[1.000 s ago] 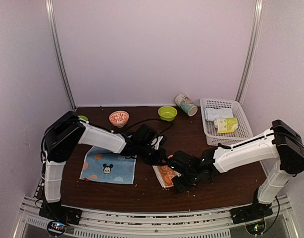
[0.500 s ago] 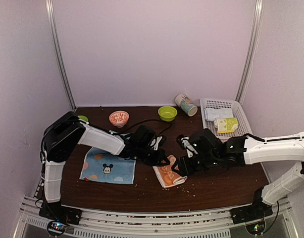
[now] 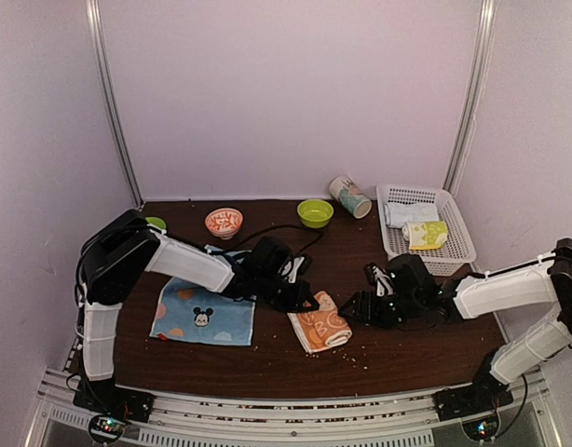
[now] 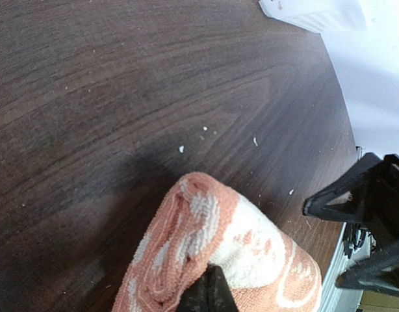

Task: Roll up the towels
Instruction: Roll the towel from the center of the board.

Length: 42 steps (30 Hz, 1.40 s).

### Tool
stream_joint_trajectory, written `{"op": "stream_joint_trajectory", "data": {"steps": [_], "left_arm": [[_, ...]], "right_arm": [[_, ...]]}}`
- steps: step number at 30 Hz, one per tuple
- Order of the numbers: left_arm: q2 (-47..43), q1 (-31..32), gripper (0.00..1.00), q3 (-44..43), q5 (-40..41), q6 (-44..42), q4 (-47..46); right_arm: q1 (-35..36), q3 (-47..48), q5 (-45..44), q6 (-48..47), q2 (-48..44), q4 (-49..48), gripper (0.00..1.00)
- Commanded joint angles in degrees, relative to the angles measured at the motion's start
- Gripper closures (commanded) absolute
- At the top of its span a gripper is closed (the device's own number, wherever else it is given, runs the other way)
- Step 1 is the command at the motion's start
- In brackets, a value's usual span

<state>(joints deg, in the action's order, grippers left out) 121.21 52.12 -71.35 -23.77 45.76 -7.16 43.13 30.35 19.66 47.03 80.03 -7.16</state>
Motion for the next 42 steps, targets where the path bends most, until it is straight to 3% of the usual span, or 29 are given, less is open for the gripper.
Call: {"op": "stream_joint_trajectory", "data": {"steps": [1, 6, 14, 20, 27, 30, 34, 37, 42], "left_arm": [[0.78, -0.35, 1.0, 2.95, 3.02, 0.04, 6.38], [0.57, -0.34, 1.0, 3.24, 3.16, -0.22, 6.7], [0.57, -0.26, 1.0, 3.41, 3.46, -0.32, 6.72], [0.54, -0.26, 1.0, 3.41, 3.47, -0.4, 6.87], [0.43, -0.13, 1.0, 3.34, 3.55, -0.34, 7.07], [0.44, 0.04, 1.0, 3.26, 3.63, -0.44, 7.16], [-0.02, 0.18, 1.0, 3.23, 3.69, -0.67, 7.57], [-0.94, 0.18, 0.99, 3.4, 3.32, -0.67, 7.82], [-3.57, 0.18, 0.83, 4.13, 2.53, -0.65, 8.18]], "right_arm": [[-1.03, -3.36, 0.9, 6.86, 2.7, -11.53, 0.34], [-1.12, -4.56, 2.21, 9.35, 6.48, -16.06, 0.37], [-0.93, -5.65, 6.13, 12.35, 10.68, -22.46, 0.5], [0.02, -4.52, 7.29, 12.16, 12.15, -21.71, 0.62], [2.23, -2.8, 7.76, 12.08, 12.94, -20.59, 0.68], [2.52, -2.21, 7.52, 11.5, 12.41, -19.53, 0.8], [3.02, -0.4, 4.66, 8.37, 9.96, -12.63, 1.0], [3.96, 2.87, 0.89, 4.16, 7.88, -3.79, 1.0], [6.92, 11.99, -9.06, -4.31, 7.53, 15.26, 1.0]]}}
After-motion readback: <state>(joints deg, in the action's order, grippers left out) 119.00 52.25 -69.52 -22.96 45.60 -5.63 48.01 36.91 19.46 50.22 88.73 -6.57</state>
